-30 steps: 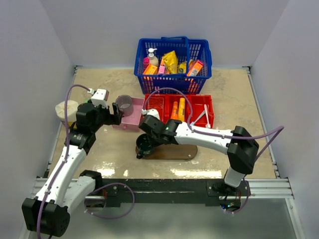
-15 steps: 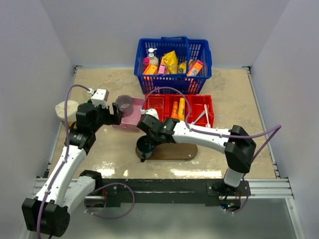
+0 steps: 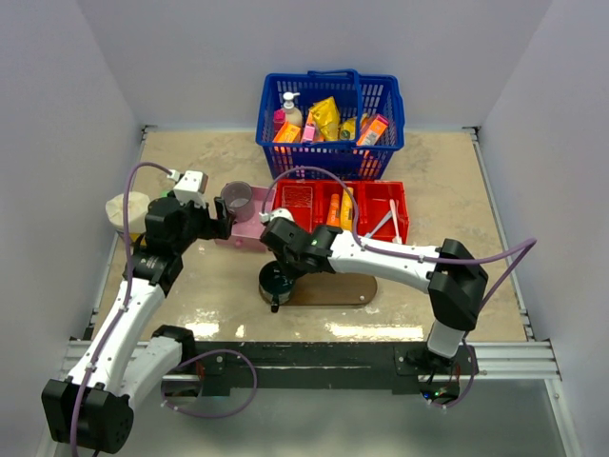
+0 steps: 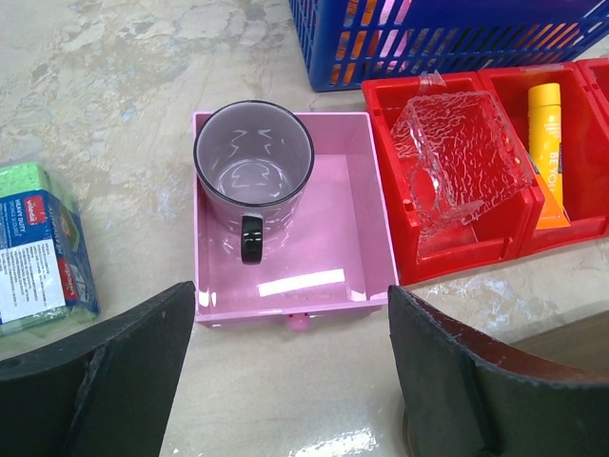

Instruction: Prepare toiletry sets of a toothbrush and toothpaste on the tray

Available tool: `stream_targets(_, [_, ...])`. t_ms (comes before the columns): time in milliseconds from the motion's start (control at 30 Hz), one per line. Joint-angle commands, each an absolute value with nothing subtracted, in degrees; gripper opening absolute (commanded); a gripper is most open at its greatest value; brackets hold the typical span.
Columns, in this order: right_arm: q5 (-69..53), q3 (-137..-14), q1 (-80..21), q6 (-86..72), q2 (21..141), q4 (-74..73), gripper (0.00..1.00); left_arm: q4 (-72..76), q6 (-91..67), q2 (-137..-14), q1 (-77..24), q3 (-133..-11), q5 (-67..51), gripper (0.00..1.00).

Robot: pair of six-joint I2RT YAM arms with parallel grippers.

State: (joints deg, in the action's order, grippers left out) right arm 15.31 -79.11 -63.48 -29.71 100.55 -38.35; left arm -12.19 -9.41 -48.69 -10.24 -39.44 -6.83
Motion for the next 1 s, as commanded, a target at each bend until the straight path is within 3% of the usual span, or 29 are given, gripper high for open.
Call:
stream_targets(0, [12.14, -82.44, -63.81, -24.97, 99.14, -34.89, 0.0, -10.55, -9.23, -47.99, -10.02, -39.11, -7.29, 0.86])
stream_targets(400, [4.05, -81.92, -63.72, -20.13, 96.86, -31.91, 0.0, -10.63, -9.23, -47.9, -10.02, -38.85, -7.03, 0.86])
stream_targets(967, [3.95, -85.52, -63.02, -17.75, 98.0, -36.38, 0.0, -10.81, -9.4, -46.49, -10.02, -38.76, -7.03, 0.86])
